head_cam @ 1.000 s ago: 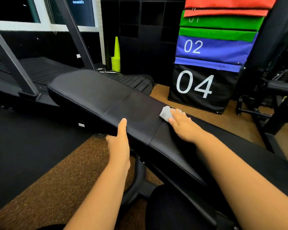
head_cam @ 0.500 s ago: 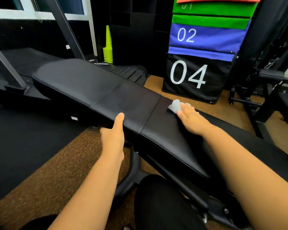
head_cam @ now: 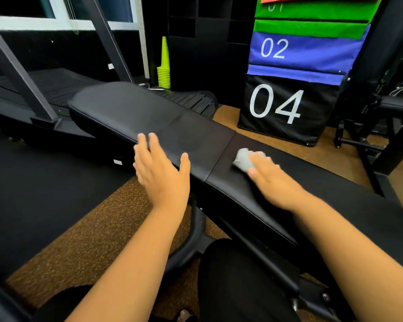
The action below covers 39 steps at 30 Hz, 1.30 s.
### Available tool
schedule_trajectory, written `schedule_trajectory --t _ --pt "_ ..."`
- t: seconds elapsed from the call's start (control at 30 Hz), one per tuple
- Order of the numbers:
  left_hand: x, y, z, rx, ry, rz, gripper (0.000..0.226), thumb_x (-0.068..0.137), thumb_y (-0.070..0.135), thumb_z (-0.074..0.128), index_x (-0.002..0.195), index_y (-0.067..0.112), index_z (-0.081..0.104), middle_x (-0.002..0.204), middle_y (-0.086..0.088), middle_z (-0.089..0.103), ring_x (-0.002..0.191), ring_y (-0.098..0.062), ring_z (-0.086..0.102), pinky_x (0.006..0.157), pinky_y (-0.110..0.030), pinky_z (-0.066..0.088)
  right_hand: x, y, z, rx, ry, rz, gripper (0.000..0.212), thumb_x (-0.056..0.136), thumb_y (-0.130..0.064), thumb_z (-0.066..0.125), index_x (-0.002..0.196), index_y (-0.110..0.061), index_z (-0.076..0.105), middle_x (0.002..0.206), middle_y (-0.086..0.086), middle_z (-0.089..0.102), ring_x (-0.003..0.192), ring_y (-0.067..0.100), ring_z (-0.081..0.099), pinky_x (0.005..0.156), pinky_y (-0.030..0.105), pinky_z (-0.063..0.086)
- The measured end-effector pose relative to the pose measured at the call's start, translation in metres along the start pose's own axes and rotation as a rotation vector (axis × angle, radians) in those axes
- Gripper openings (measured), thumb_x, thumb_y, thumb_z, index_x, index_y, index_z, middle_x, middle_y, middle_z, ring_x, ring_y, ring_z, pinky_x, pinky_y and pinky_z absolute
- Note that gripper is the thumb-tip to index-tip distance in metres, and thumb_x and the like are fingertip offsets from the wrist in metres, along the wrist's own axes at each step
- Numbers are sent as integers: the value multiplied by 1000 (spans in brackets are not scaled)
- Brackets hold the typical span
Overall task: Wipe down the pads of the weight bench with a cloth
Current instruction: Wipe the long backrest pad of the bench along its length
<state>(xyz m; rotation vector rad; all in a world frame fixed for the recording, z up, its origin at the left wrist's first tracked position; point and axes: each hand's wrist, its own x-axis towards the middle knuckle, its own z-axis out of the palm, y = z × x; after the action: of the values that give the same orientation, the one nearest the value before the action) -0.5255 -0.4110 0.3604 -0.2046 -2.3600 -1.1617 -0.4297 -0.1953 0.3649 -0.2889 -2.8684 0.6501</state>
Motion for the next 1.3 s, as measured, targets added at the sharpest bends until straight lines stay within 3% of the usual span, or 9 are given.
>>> schedule_trajectory --t 0.1,0.2,0.27,0.37,0.5,0.63,0.97,1.1,1.3 --pt "2 5 -1 54 -65 214 42 97 35 53 135 18 54 151 -2 39 148 -26 18 119 -51 9 17 41 -8 -48 90 245 43 99 -45 23 133 -22 36 132 6 40 128 30 34 100 44 26" --pt "2 21 1 -7 -88 340 32 100 28 48 125 16 64 141 0 52 144 -25 29 118 -49 10 26 15 10 -145 119 216 59 94 -59 13 136 -25 35 128 3 40 122 28 36 98 47 31" --pt "7 32 6 -50 -120 385 30 100 25 47 122 16 64 136 0 56 141 -23 35 118 -48 15 17 -28 24 -190 124 34 68 89 -58 4 136 -21 35 127 4 39 116 29 39 95 47 35" --pt "20 43 15 -25 -240 417 30 100 23 44 121 16 64 134 1 58 139 -20 39 118 -46 19 -15 -58 31 -127 67 -148 53 100 -45 16 144 -19 29 140 3 32 124 26 34 104 50 32" --pt "33 37 21 108 -358 492 33 102 25 40 121 14 65 133 -1 60 139 -24 39 116 -50 21 -81 -25 18 -130 -39 -96 55 103 -45 15 154 -33 1 162 -13 -7 149 14 -9 120 36 0" --pt "32 25 25 215 -406 551 33 101 26 42 121 14 66 134 -2 60 137 -26 42 114 -51 27 -127 3 10 -194 -22 38 60 92 -59 -1 149 -44 -10 158 -23 -15 148 7 -13 122 35 2" --pt "26 19 27 335 -408 607 37 98 24 40 128 20 62 136 1 59 135 -23 46 112 -46 30 -35 -48 26 -189 41 70 54 104 -41 21 155 -23 11 161 4 10 148 29 7 120 47 11" --pt "25 19 26 356 -417 611 38 100 23 38 130 19 60 137 0 58 135 -23 45 112 -45 30 -78 -35 18 -213 50 26 53 105 -38 24 155 -25 12 161 -2 9 147 22 8 117 35 10" --pt "25 20 25 344 -402 626 38 99 20 38 129 17 62 133 -2 61 132 -25 48 111 -46 31 -174 24 1 -157 92 335 55 100 -44 21 153 -31 14 160 -10 11 149 19 9 118 33 9"
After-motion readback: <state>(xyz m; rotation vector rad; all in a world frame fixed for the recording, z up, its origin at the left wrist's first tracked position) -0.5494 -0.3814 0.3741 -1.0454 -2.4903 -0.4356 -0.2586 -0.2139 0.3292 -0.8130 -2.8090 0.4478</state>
